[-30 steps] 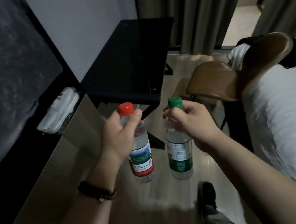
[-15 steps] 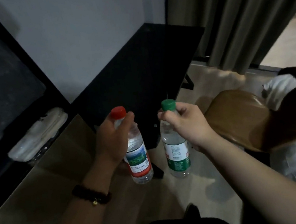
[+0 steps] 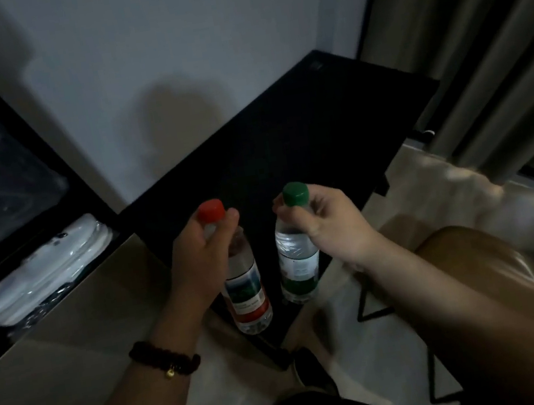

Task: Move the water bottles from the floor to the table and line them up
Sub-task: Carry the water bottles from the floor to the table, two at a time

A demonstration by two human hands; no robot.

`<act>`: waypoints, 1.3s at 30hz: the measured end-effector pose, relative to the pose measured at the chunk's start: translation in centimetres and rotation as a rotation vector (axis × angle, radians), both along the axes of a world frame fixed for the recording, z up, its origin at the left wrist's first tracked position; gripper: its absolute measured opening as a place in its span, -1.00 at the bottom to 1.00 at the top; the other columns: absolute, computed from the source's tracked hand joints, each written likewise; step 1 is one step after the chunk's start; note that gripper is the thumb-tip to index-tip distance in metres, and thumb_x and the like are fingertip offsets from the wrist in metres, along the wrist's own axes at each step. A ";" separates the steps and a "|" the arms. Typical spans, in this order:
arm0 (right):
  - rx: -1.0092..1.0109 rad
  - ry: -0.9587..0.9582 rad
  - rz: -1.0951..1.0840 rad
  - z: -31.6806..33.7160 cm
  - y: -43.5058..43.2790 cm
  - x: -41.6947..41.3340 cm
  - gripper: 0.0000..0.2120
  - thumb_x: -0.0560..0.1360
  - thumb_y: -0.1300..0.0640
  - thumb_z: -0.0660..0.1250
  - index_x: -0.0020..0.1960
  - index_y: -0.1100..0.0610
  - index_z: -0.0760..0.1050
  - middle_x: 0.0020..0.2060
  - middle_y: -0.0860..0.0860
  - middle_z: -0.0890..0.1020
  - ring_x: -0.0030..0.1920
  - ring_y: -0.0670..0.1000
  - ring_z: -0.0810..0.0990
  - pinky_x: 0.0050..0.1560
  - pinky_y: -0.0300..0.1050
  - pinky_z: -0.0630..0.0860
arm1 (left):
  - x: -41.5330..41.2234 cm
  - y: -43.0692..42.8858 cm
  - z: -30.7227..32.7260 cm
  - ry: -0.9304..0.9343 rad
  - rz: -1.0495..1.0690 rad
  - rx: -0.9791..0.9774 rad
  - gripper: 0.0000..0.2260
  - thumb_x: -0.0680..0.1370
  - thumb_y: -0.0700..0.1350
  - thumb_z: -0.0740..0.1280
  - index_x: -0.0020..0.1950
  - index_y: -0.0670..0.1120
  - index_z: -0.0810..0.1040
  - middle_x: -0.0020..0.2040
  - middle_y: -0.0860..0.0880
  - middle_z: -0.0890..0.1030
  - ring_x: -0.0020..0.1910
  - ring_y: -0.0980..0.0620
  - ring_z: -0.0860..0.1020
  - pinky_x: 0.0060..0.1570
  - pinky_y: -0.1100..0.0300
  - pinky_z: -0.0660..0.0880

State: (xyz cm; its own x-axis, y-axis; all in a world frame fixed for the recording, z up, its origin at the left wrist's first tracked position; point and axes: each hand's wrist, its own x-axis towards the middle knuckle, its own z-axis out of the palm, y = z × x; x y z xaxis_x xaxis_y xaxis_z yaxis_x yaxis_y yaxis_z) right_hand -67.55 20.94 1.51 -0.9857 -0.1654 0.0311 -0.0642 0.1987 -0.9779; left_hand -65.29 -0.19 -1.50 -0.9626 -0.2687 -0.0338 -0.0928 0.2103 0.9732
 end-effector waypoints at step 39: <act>0.389 0.101 0.762 -4.6 -21.7 -39.4 -0.87 0.47 0.17 0.52 -0.06 0.20 0.64 -0.16 0.10 0.71 -0.13 0.01 0.66 -0.03 -0.04 0.58 | -25.7 -15.8 -2.2 -0.310 0.468 -0.557 -0.65 0.56 0.13 0.40 0.24 -0.05 0.62 0.14 -0.08 0.53 0.20 -0.04 0.49 0.25 0.19 0.37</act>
State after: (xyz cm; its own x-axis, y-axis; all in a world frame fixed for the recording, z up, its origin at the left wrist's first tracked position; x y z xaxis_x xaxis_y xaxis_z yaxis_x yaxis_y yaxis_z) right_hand -106.93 -0.81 -3.05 -0.5971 -0.7978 -0.0830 -0.3996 0.3857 -0.8316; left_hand -90.98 -15.97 -3.69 -0.7138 -0.7000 -0.0232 -0.5421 0.5311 0.6512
